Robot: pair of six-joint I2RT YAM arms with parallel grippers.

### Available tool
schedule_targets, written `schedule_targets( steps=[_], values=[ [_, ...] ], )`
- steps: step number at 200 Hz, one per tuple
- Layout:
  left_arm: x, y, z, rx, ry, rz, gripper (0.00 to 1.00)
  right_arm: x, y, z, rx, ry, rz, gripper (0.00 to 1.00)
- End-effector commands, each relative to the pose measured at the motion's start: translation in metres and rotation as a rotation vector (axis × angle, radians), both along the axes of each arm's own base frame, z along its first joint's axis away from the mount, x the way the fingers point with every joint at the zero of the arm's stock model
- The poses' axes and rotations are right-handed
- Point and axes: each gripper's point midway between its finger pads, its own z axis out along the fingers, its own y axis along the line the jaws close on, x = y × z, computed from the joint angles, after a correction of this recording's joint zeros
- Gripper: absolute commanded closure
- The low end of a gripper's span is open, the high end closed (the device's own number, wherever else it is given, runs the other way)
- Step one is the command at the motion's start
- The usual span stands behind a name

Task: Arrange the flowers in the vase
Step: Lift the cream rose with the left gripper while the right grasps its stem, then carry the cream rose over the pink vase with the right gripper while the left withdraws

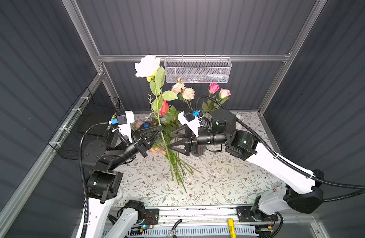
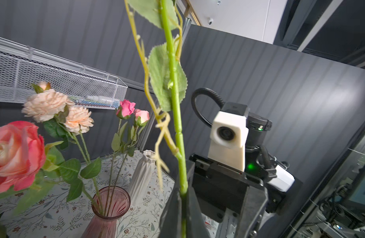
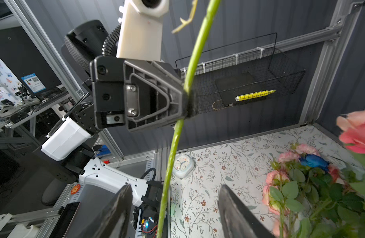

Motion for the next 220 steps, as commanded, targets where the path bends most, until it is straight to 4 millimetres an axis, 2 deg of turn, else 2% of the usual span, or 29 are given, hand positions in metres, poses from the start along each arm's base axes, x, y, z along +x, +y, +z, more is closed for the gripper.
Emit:
schedule_targets(
  steps=[1,33,55,59,66,75,80,91,102,139,168,190,220],
  values=[
    [-0.004,-0.006,0.005,-0.015,-0.03,-0.073,1.0,-0.012,0.003,0.009,0.005,0.001,0.068,0.39],
    [0.003,-0.009,0.005,-0.038,-0.022,-0.094,1.0,-0.015,0.009,0.014,0.039,0.011,0.108,0.62],
    [0.008,-0.009,0.005,-0.047,-0.01,-0.088,0.99,-0.016,0.008,0.017,0.057,0.01,0.109,0.89],
    [0.008,-0.009,0.005,-0.05,-0.01,-0.083,0.93,-0.014,0.007,0.017,0.059,0.008,0.101,0.94],
    [0.009,-0.007,0.007,-0.056,-0.013,-0.067,0.73,-0.013,0.006,0.017,0.065,0.001,0.084,1.0],
    [0.01,-0.004,0.007,-0.062,-0.013,-0.038,0.42,-0.009,0.001,0.018,0.072,-0.009,0.058,1.0],
    [0.01,-0.002,0.008,-0.065,-0.017,-0.021,0.29,-0.006,-0.002,0.017,0.074,-0.009,0.042,1.0],
    [0.011,0.001,0.009,-0.068,-0.021,0.006,0.11,0.001,-0.011,0.017,0.087,-0.014,-0.001,1.0],
    [0.011,0.004,0.01,-0.07,-0.025,0.032,0.01,0.009,-0.025,0.019,0.103,-0.029,-0.057,1.0],
    [0.014,0.022,0.001,-0.057,-0.024,0.18,0.0,0.044,-0.088,0.033,0.118,-0.133,-0.301,1.0],
    [0.02,0.04,-0.024,-0.036,0.017,0.318,0.0,0.083,-0.133,0.043,0.092,-0.262,-0.552,1.0],
    [0.022,0.051,-0.047,-0.03,0.063,0.388,0.0,0.114,-0.149,0.047,0.045,-0.349,-0.681,1.0],
    [0.026,0.055,-0.074,-0.001,0.137,0.417,0.0,0.148,-0.152,0.043,0.018,-0.406,-0.763,1.0]
  ],
)
